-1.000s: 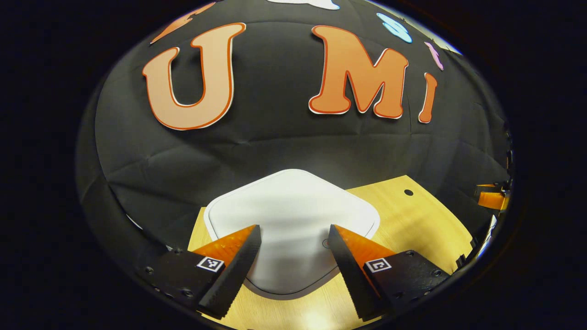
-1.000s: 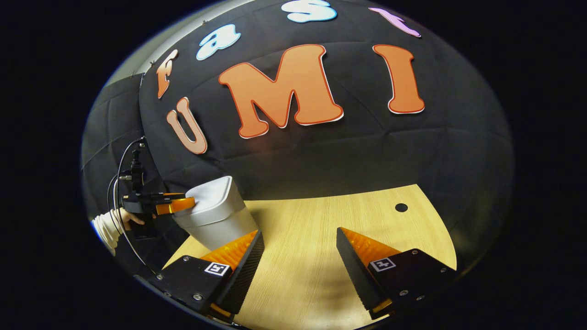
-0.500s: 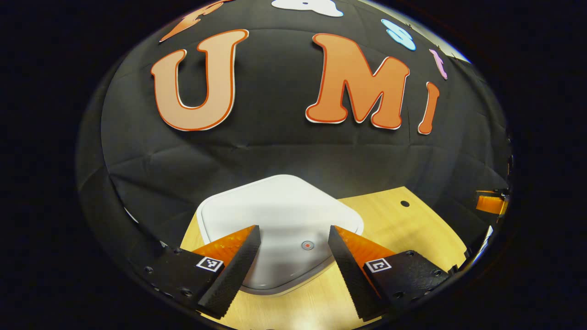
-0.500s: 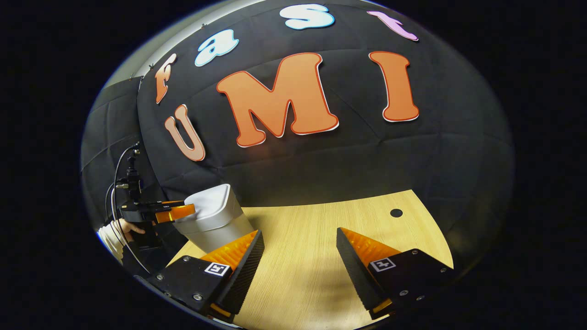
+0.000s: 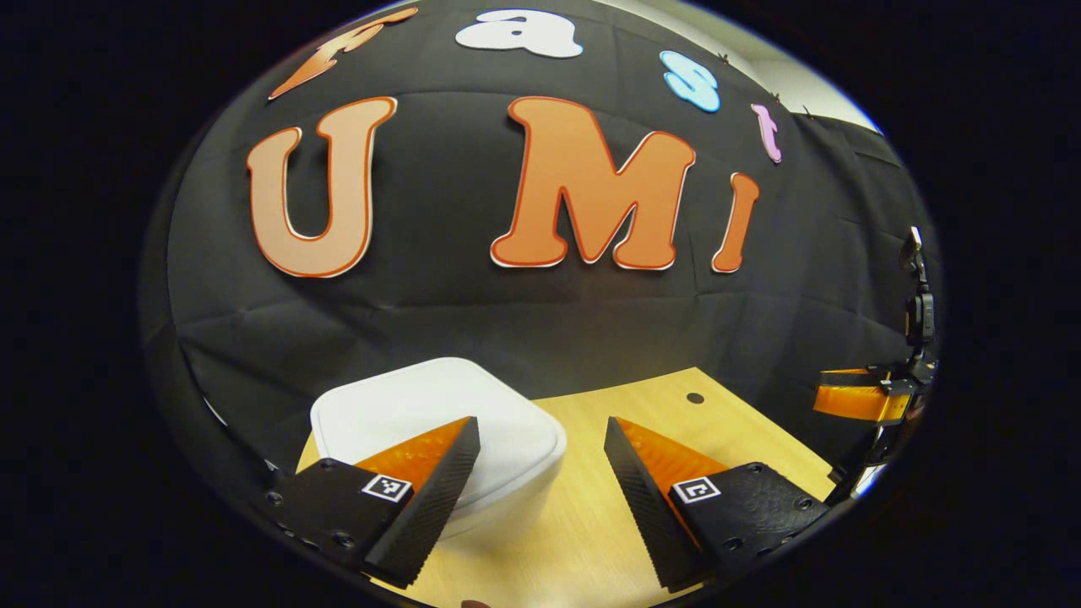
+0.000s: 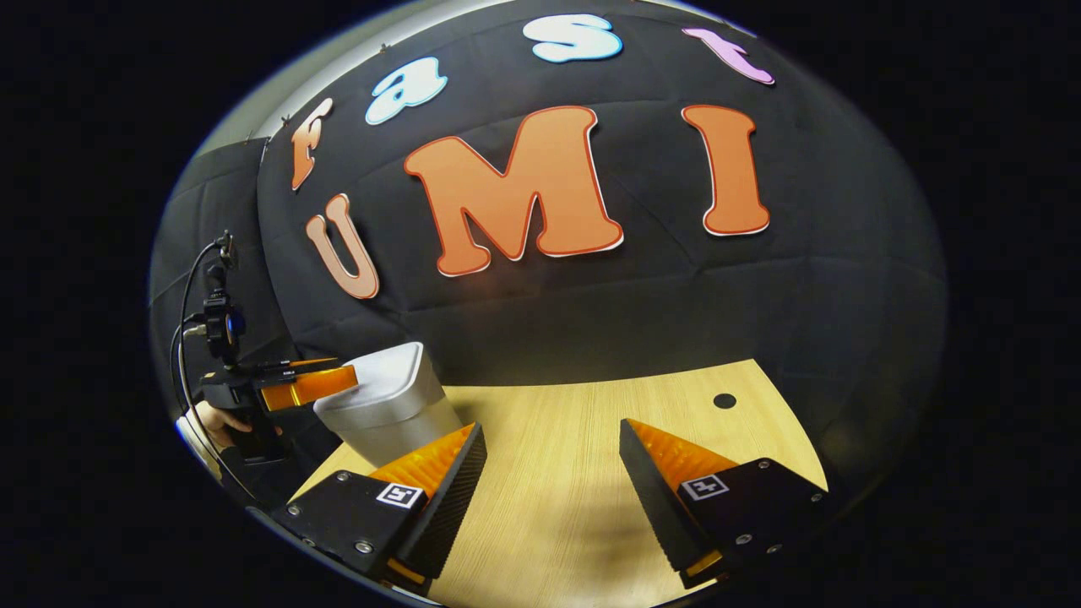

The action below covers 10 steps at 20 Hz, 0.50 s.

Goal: Press the lid of the desktop garbage bin to open it, pick up the crumpled paper on the desktop and throw it into the bin, then pick up the pop can on the desktop and drop it into the bin, and finally close the garbage bin lid.

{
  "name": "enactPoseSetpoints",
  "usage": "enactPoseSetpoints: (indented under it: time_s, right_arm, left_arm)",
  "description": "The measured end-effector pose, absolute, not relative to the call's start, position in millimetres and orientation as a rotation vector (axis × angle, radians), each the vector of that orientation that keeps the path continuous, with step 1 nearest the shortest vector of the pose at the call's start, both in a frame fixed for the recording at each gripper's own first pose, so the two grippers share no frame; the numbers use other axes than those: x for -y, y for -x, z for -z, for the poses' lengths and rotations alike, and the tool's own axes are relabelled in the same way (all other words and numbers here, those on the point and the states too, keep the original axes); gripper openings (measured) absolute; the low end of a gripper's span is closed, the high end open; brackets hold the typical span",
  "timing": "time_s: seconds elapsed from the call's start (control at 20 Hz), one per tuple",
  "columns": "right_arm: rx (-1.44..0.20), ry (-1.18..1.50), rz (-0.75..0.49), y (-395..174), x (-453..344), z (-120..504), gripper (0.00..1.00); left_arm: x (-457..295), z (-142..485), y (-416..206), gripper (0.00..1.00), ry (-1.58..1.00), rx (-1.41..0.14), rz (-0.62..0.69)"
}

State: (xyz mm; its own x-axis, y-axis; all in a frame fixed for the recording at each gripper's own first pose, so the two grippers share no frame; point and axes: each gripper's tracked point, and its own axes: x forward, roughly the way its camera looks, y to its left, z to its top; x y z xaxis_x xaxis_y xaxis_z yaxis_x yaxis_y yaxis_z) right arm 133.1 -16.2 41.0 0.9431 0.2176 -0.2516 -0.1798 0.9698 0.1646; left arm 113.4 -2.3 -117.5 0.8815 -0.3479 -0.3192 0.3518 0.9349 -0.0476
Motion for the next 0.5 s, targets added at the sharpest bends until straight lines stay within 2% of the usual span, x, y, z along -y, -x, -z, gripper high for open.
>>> enactPoseSetpoints:
  time_s: [0.15, 0.5]
  right_arm:
    - [-0.233, -0.123, -0.195, -128, 16, -46, 0.95]
    - [-0.123, -0.125, -0.154, -112, 20, -57, 0.95]
  left_arm:
    - [17, 109, -99, 0.96, 0.001, -0.305, 0.389]
    - [14, 102, -76, 0.94, 0.176, -0.195, 0.287]
